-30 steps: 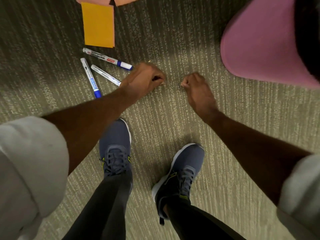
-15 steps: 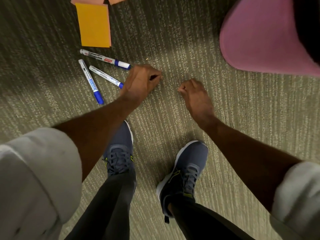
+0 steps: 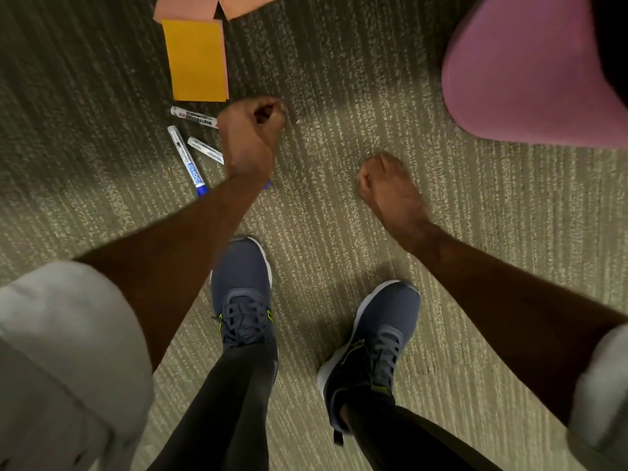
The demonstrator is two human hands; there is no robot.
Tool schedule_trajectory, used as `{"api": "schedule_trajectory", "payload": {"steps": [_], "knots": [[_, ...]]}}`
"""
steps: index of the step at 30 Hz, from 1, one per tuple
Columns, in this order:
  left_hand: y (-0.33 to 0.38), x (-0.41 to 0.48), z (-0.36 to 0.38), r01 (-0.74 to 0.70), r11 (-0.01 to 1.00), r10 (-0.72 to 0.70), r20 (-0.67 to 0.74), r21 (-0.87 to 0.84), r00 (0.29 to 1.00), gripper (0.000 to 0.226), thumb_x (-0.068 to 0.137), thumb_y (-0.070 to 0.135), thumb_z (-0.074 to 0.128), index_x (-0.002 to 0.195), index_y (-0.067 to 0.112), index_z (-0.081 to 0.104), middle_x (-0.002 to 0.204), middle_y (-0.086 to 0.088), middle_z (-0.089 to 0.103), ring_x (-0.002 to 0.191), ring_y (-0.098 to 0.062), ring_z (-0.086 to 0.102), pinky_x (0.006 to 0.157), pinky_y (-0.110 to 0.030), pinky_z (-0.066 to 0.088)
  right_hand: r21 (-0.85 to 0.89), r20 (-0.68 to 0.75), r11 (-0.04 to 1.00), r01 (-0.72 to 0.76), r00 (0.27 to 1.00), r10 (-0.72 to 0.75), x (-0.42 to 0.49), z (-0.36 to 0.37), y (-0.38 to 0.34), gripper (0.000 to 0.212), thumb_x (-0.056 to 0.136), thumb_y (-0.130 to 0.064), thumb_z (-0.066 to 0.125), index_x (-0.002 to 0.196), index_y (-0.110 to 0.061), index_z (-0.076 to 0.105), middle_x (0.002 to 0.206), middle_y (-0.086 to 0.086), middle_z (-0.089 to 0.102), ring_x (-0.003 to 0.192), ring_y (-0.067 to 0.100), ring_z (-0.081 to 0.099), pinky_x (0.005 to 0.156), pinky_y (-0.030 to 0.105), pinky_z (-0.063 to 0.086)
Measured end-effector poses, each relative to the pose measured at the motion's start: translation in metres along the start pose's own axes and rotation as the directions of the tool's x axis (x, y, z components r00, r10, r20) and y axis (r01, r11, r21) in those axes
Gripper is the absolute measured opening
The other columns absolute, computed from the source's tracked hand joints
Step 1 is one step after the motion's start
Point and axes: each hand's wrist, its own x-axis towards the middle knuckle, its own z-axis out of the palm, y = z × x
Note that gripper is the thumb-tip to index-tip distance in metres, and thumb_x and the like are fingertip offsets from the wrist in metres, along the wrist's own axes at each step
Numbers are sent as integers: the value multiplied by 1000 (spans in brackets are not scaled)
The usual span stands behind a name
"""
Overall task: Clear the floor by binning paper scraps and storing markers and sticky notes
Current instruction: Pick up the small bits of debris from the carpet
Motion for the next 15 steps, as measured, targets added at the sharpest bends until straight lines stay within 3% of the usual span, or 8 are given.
{"api": "schedule_trajectory", "payload": {"steps": [2,6,9,11,13,15], "knots": [[-4,4,-1,-57,995,52,68,80,996,22,93,24,67,108,13,78,96,1,77,81,-2,67,68,3,42,52,-28,999,-15,999,17,2,-3,3,21,103,-15,38,111,-4,55,109,11,53,104,24,50,96,33,42],[-5,6,0,-175,977,156,153,122,976,25,91,34,67,106,17,79,97,3,78,81,-2,66,72,-5,46,144,36,987,-67,997,63,8,-12,4,15,101,-11,46,104,-1,57,107,14,55,101,26,52,90,33,41],[-7,7,1,-238,965,212,200,113,957,25,91,35,67,99,15,79,83,2,75,73,-10,67,73,-28,56,174,65,983,-51,997,41,8,-14,6,11,100,-8,48,104,-2,55,105,13,54,97,24,51,86,33,44],[-8,8,1,-286,948,243,257,143,935,23,92,34,65,91,13,77,77,-2,72,67,-16,64,68,-39,54,209,47,976,-54,998,45,7,-14,8,11,100,-11,49,103,-3,56,103,12,54,93,22,49,81,28,38],[-9,13,0,-351,918,283,317,184,905,21,93,29,64,86,13,75,77,-9,73,64,-21,64,63,-39,53,221,35,973,-60,998,53,6,-13,7,13,100,-12,48,103,-2,56,103,12,54,93,23,49,81,28,36],[-10,17,0,-443,862,325,400,248,857,22,94,21,61,76,13,70,69,-11,66,54,-14,52,54,-32,46,230,36,970,-72,997,65,6,-14,5,14,101,-12,48,102,-1,56,103,13,54,94,24,50,81,30,37]]}}
